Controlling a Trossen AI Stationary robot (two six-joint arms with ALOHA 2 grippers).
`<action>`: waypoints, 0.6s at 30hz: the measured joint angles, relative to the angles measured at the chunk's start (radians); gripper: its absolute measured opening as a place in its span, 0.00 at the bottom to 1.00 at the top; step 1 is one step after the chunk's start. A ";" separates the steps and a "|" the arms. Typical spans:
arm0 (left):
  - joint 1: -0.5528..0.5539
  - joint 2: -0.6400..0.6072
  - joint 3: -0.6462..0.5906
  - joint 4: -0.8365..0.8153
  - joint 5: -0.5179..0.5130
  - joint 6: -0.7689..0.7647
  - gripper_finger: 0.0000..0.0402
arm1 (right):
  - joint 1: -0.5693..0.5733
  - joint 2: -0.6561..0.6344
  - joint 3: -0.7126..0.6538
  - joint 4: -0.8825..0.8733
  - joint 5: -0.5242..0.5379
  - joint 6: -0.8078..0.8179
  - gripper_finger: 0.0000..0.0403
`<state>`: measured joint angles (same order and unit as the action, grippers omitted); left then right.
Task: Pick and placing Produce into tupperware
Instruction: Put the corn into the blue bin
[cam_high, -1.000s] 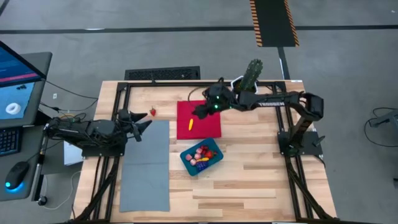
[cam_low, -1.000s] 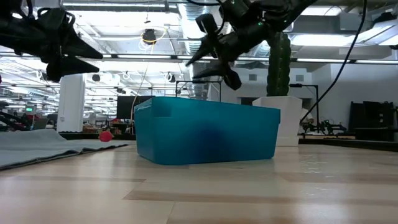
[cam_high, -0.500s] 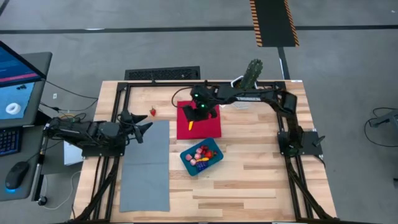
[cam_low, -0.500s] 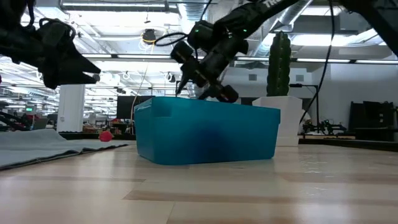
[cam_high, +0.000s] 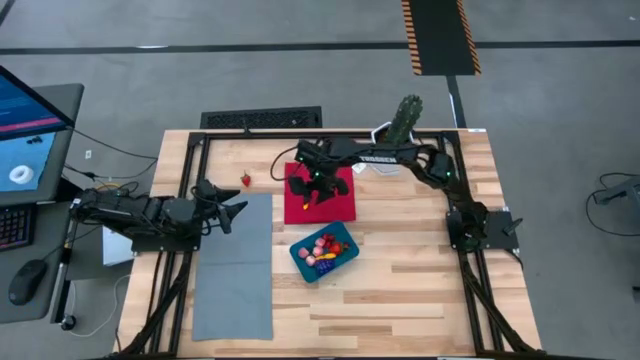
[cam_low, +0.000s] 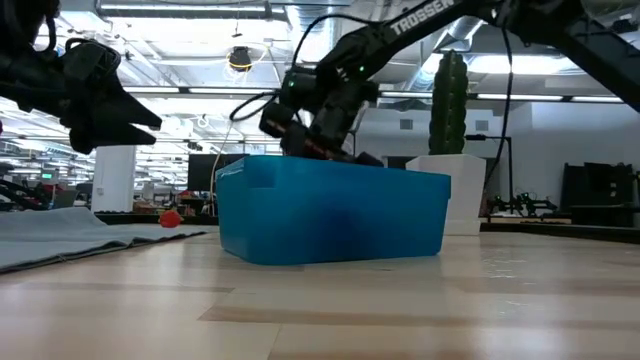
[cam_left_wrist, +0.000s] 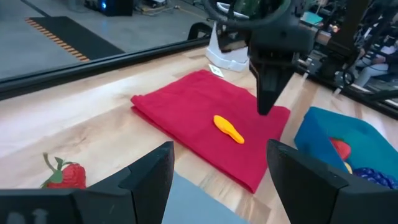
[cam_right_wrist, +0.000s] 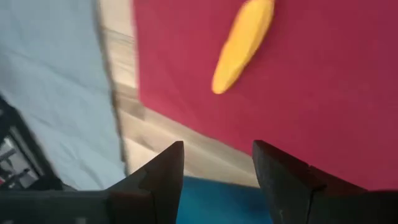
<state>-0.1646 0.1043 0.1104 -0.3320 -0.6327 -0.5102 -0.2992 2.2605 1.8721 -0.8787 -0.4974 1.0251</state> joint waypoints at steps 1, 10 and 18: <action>0.000 0.000 0.000 0.000 0.000 0.000 0.61 | 0.003 0.010 0.001 0.000 -0.006 0.004 0.53; 0.000 0.000 -0.002 0.010 0.007 0.000 0.61 | 0.006 0.053 0.000 0.010 -0.028 -0.005 0.54; 0.000 0.000 -0.002 0.010 0.008 0.000 0.61 | -0.021 0.053 -0.001 0.034 -0.007 0.042 0.54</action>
<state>-0.1646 0.1043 0.1083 -0.3218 -0.6250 -0.5106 -0.3201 2.3131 1.8713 -0.8445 -0.5039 1.0671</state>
